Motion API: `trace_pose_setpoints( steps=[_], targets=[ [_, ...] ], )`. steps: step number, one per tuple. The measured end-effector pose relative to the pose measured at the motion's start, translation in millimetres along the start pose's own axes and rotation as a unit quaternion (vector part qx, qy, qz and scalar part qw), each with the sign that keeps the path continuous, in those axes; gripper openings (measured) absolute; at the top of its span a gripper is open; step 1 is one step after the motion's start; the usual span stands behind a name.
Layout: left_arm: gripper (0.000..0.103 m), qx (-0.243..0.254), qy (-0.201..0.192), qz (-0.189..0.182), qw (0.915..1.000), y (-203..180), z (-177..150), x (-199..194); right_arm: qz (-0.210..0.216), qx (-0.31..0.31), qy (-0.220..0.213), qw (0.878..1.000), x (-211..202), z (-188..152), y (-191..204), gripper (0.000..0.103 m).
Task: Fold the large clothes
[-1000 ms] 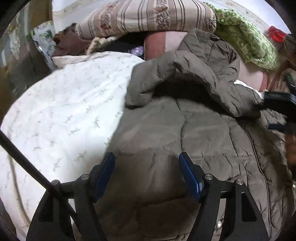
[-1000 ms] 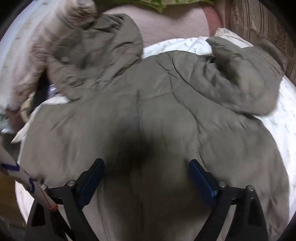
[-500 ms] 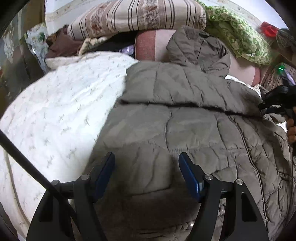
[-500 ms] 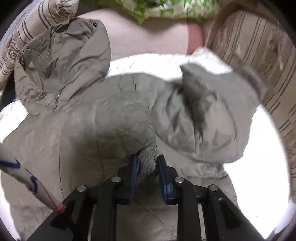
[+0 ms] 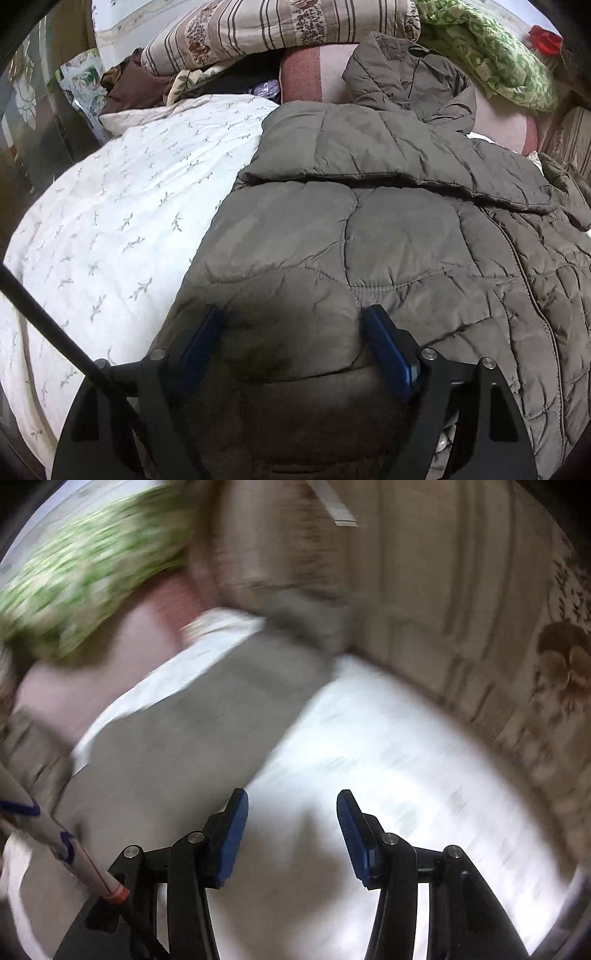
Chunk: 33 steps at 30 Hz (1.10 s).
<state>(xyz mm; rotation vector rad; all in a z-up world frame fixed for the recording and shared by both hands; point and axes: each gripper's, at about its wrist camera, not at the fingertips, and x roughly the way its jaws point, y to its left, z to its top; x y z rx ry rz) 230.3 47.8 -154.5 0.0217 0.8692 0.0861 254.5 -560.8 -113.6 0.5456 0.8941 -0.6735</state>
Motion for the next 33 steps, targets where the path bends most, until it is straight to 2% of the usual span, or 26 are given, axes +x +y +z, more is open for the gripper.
trace_pose_setpoints(
  steps=[2, 4, 6, 11, 12, 13, 14, 15, 16, 20, 25, 29, 31, 33],
  targets=[
    [0.086, -0.004, 0.006, -0.003, 1.0, 1.4, 0.8, 4.6, -0.023, -0.002, -0.012, 1.0, 14.3, 22.3, -13.0, 0.055],
    [0.089, -0.007, 0.011, -0.003, 0.9999, 0.8, 1.8, 9.1, -0.035, -0.007, -0.018, 0.999, 26.9, 41.5, -18.3, 0.071],
    [0.09, -0.007, 0.011, 0.0, 0.9999, -0.5, 1.4, 11.1, -0.047, -0.019, -0.027, 0.998, 42.8, 61.2, -15.7, 0.078],
    [0.094, -0.011, 0.013, 0.003, 0.9999, -0.7, 1.3, 14.5, -0.087, -0.039, -0.043, 0.995, 83.3, 98.0, -3.4, 0.077],
    [0.094, -0.012, 0.013, 0.003, 0.9998, -0.5, 1.3, 15.6, -0.086, -0.038, -0.043, 0.995, 90.3, 102.2, -0.6, 0.073],
    [0.095, -0.013, 0.014, 0.004, 0.9998, -0.5, 1.5, 16.3, -0.085, -0.039, -0.04, 0.995, 97.1, 105.3, 3.0, 0.04],
    [0.096, -0.014, 0.015, 0.005, 0.9998, -0.5, 1.6, 17.1, -0.089, -0.043, -0.035, 0.994, 102.1, 107.1, 6.8, 0.014],
    [0.096, -0.015, 0.015, 0.005, 0.9998, -0.2, 1.7, 17.3, -0.084, -0.046, -0.025, 0.995, 104.0, 106.6, 8.9, 0.008],
    [0.096, -0.016, 0.015, 0.004, 0.9997, 0.1, 1.8, 17.5, -0.085, -0.046, -0.024, 0.995, 100.2, 105.8, 10.8, 0.008],
    [0.097, -0.018, 0.016, 0.002, 0.9997, 0.7, 2.2, 17.6, -0.096, -0.065, -0.059, 0.992, 49.7, 104.5, 14.2, 0.008],
    [0.097, -0.017, 0.018, 0.0, 0.9997, 1.3, 3.0, 16.2, -0.101, -0.086, -0.126, 0.983, -59.1, 105.2, 27.5, 0.008],
    [0.096, -0.023, 0.008, -0.009, 0.9996, 6.1, 5.1, 6.3, -0.038, -0.098, -0.16, 0.981, -161.0, 92.9, 72.8, 0.008],
    [0.095, -0.04, -0.017, -0.01, 0.999, 15.7, 5.9, -11.7, -0.003, -0.119, -0.169, 0.978, -197.1, 78.8, 108.6, 0.008],
    [0.095, -0.053, -0.04, -0.007, 0.9978, 26.9, 6.9, -29.2, 0.04, -0.155, -0.172, 0.972, -232.8, 50.8, 158.5, 0.008]
  ],
)
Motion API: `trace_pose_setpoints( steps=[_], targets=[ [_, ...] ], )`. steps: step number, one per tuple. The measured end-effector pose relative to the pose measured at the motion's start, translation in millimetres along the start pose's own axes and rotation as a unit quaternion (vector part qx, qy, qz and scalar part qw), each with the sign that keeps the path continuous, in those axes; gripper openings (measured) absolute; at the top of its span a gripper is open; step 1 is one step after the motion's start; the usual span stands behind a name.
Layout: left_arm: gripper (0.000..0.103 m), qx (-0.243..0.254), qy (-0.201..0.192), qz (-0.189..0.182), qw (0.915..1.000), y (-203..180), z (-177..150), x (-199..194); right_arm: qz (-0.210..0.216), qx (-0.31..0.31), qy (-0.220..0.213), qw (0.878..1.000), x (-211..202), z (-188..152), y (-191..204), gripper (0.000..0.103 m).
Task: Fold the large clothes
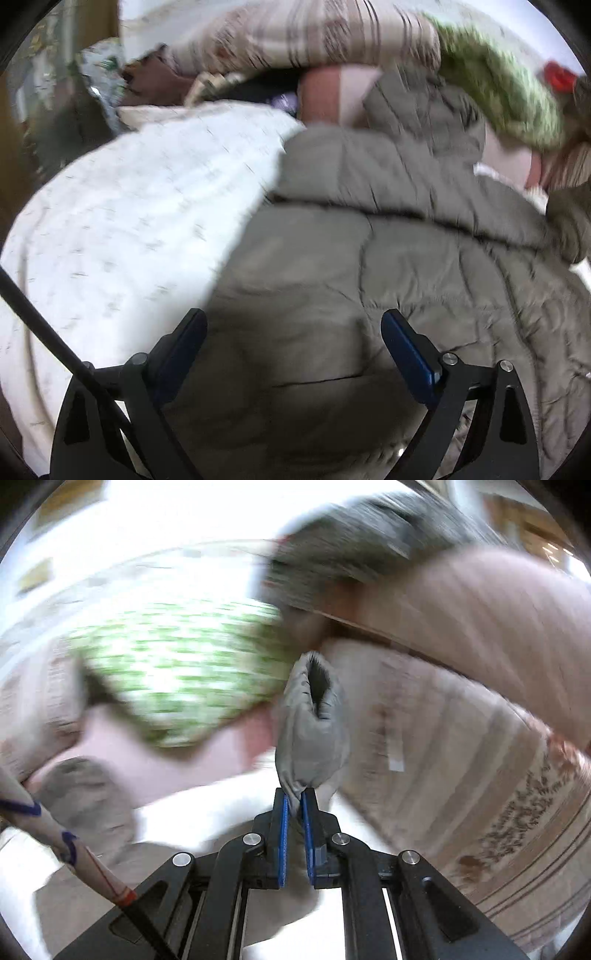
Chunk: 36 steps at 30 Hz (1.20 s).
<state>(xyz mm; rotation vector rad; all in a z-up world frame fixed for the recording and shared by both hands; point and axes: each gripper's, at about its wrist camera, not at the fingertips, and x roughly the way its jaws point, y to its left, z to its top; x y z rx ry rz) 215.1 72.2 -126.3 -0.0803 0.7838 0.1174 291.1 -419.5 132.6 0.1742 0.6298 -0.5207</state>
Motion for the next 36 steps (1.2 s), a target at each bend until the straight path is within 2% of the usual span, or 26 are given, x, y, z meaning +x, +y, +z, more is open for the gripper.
trace_pose_setpoints(
  steps=[4, 6, 9, 12, 14, 16, 18, 20, 22, 24, 26, 30, 34, 36],
  targets=[
    [0.095, -0.034, -0.042, 0.022, 0.9983, 37.3, 9.2, -29.8, 0.102, -0.053, 0.011, 0.993, -41.3, -27.2, 110.3, 0.008],
    [0.095, -0.057, -0.058, 0.047, 0.9956, 59.3, 13.4, -35.3, 0.153, -0.088, 0.026, 0.984, -51.0, -52.7, 171.5, 0.008],
    [0.095, -0.092, -0.061, 0.07, 0.9914, 90.3, 17.6, -35.8, 0.224, -0.153, 0.062, 0.961, -54.9, -113.7, 273.1, 0.008],
    [0.095, -0.128, -0.056, 0.07, 0.9877, 115.6, 22.1, -32.9, 0.259, -0.199, 0.101, 0.94, -36.2, -172.4, 343.3, 0.008],
    [0.095, -0.133, -0.057, 0.075, 0.9866, 122.0, 22.6, -31.8, 0.27, -0.223, 0.165, 0.922, -9.3, -220.6, 387.9, 0.011],
    [0.095, -0.132, -0.059, 0.087, 0.9856, 124.1, 22.3, -31.5, 0.278, -0.228, 0.219, 0.907, 17.8, -256.9, 410.1, 0.015],
    [0.095, -0.13, -0.058, 0.089, 0.9857, 123.4, 24.4, -28.4, 0.278, -0.233, 0.242, 0.9, 27.8, -287.0, 420.6, 0.024],
    [0.095, -0.13, -0.056, 0.085, 0.9862, 124.3, 25.0, -27.1, 0.285, -0.23, 0.232, 0.901, 24.8, -292.0, 416.6, 0.034],
    [0.095, -0.128, -0.054, 0.078, 0.9872, 120.7, 24.8, -25.1, 0.289, -0.225, 0.215, 0.905, 10.1, -284.0, 399.7, 0.057],
    [0.095, -0.118, -0.051, 0.076, 0.9888, 114.4, 25.1, -21.9, 0.281, -0.219, 0.183, 0.916, -10.3, -270.1, 369.9, 0.063],
    [0.095, -0.107, -0.044, 0.067, 0.991, 106.3, 22.5, -20.1, 0.267, -0.217, 0.157, 0.926, -29.2, -256.1, 334.7, 0.064],
    [0.095, -0.08, -0.028, 0.058, 0.9947, 90.1, 13.7, -17.0, 0.223, -0.23, 0.136, 0.937, -51.7, -243.2, 261.2, 0.064],
    [0.095, -0.059, -0.008, 0.044, 0.9972, 74.0, 0.4, -12.3, 0.162, -0.23, 0.134, 0.95, -64.3, -256.6, 169.7, 0.064],
    [0.095, -0.041, 0.003, 0.027, 0.9988, 59.7, -7.2, -9.9, 0.137, -0.21, 0.156, 0.956, -60.1, -277.0, 119.0, 0.064]
  ],
)
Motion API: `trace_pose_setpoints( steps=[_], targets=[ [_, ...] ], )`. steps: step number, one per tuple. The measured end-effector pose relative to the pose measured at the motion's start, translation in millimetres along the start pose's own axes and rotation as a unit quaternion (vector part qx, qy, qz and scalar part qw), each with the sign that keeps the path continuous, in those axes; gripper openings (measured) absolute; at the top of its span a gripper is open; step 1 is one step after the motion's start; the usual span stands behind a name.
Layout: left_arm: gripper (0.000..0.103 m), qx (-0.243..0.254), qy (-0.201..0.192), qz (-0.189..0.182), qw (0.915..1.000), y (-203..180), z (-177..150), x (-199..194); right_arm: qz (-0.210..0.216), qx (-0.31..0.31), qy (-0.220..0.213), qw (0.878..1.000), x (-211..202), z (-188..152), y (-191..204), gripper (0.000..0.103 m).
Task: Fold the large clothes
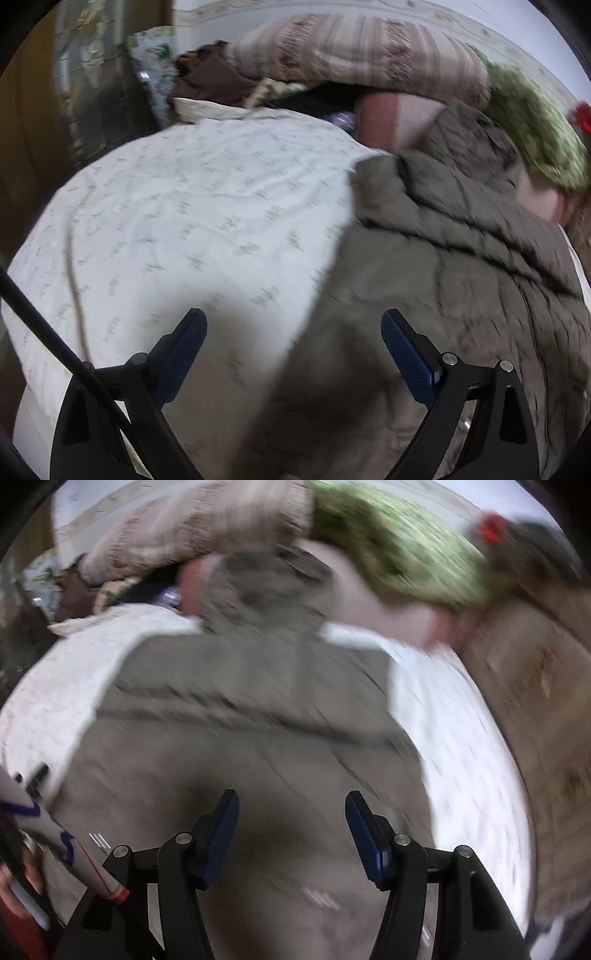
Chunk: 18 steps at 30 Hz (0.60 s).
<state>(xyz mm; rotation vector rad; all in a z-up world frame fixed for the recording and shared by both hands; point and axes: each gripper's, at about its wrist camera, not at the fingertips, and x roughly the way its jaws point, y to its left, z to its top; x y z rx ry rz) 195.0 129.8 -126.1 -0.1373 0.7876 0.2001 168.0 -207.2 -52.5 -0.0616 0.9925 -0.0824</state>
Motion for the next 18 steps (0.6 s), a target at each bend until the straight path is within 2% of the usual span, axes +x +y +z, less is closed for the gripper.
trace_pose_setpoints(
  steps=[3, 6, 9, 12, 16, 18],
  targets=[
    [0.095, 0.023, 0.026, -0.019, 0.9992, -19.0, -14.3, 6.1, 0.009, 0.059, 0.039, 0.997, 14.2, -48.5, -39.9, 0.064],
    [0.095, 0.04, 0.04, -0.015, 0.9983, -28.7, -27.8, 10.9, 0.014, 0.142, 0.08, 0.987, 35.8, -106.4, -84.3, 0.064],
    [0.096, 0.058, 0.027, -0.002, 0.9979, -31.9, -37.2, 4.8, 0.046, 0.176, 0.057, 0.982, 27.7, -134.8, -104.4, 0.063],
    [0.096, 0.06, 0.028, 0.01, 0.9977, -29.8, -43.3, -1.5, 0.052, 0.193, 0.043, 0.979, 5.6, -146.2, -110.0, 0.064],
    [0.095, 0.048, 0.037, 0.018, 0.998, -18.5, -47.0, -19.3, 0.045, 0.191, 0.001, 0.981, -19.6, -150.1, -111.2, 0.064],
    [0.095, 0.034, 0.024, 0.009, 0.9991, -8.3, -47.0, -40.4, 0.037, 0.189, -0.016, 0.981, -27.8, -145.5, -107.7, 0.064]
  ],
)
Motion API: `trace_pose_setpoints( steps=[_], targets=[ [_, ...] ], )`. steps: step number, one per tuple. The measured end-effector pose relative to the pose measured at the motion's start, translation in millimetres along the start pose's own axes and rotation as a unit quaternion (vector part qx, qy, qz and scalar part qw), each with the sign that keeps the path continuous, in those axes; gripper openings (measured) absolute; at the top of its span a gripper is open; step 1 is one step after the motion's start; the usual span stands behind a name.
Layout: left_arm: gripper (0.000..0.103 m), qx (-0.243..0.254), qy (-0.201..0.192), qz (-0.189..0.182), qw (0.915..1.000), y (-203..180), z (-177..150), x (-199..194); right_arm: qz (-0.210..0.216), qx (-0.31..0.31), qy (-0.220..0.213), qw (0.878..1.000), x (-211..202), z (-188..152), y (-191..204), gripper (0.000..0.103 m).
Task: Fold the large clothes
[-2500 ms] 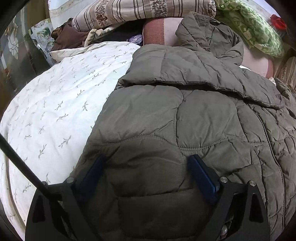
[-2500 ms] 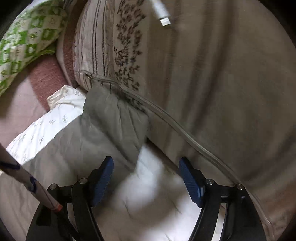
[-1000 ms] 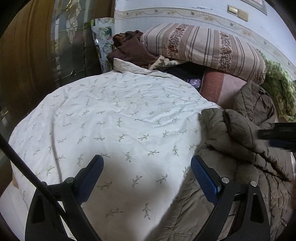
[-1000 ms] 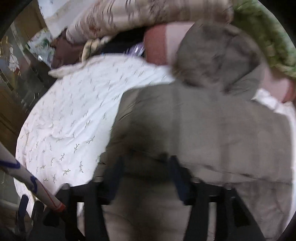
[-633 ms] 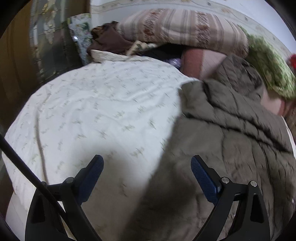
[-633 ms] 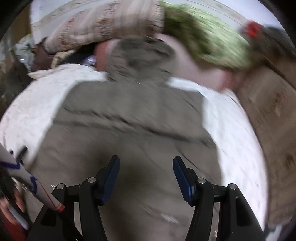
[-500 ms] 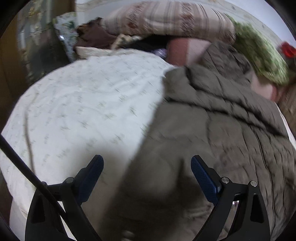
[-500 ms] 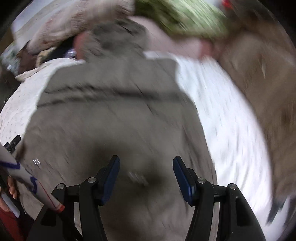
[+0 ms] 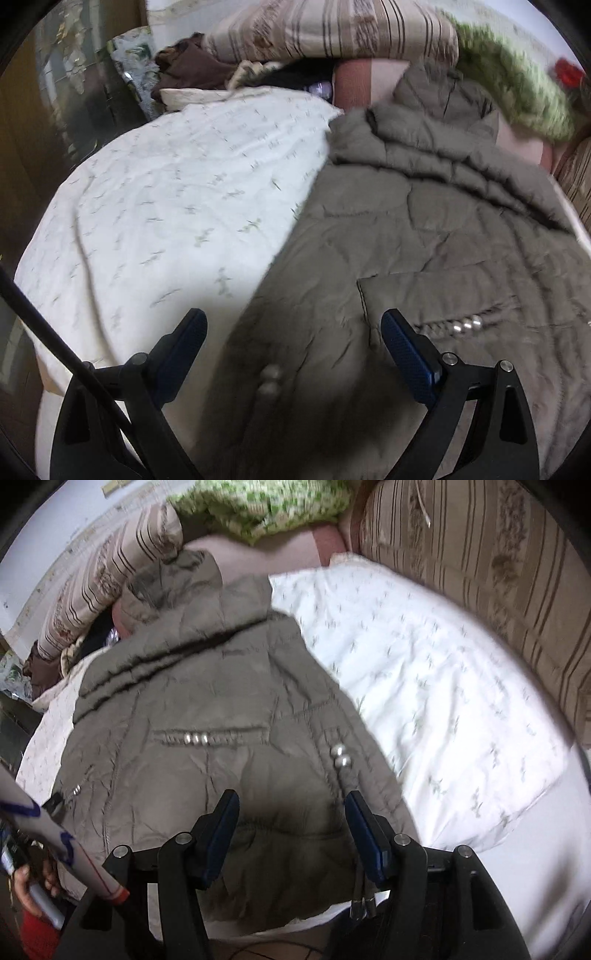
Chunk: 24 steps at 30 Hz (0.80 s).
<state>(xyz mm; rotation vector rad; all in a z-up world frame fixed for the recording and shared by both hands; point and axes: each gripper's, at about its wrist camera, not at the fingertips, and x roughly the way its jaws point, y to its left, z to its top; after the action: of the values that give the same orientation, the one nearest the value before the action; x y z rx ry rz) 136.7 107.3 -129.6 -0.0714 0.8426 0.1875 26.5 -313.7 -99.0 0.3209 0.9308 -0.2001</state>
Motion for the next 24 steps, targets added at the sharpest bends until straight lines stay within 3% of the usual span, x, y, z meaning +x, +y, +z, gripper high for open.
trace_pose_setpoints(
  steps=[3, 7, 11, 14, 19, 24],
  targets=[
    [0.095, -0.006, -0.005, -0.005, 1.0, 8.3, -3.5, -15.9, -0.004, -0.018, -0.032, 0.999, -8.9, 12.6, 7.9, 0.064],
    [0.095, 0.002, 0.027, 0.007, 0.9996, 8.7, -11.5, -6.0, -0.001, -0.038, -0.033, 0.999, 3.8, 25.1, 30.8, 0.064],
    [0.091, -0.009, 0.07, -0.009, 0.9974, 11.0, -21.5, 2.3, 0.012, -0.058, -0.007, 0.998, 25.7, 15.2, 44.5, 0.064],
    [0.088, -0.011, 0.081, -0.02, 0.9965, 12.4, -26.4, -5.1, 0.005, -0.073, 0.031, 0.997, 44.4, -0.9, 41.8, 0.066],
    [0.088, -0.031, 0.065, -0.033, 0.9968, 18.9, -27.0, -40.2, 0.001, -0.109, 0.023, 0.994, 36.7, -19.3, 34.6, 0.067],
    [0.088, -0.048, 0.022, -0.021, 0.9984, 28.0, -18.3, -81.0, 0.023, -0.085, 0.01, 0.996, 12.8, -22.5, 21.2, 0.067]
  ],
)
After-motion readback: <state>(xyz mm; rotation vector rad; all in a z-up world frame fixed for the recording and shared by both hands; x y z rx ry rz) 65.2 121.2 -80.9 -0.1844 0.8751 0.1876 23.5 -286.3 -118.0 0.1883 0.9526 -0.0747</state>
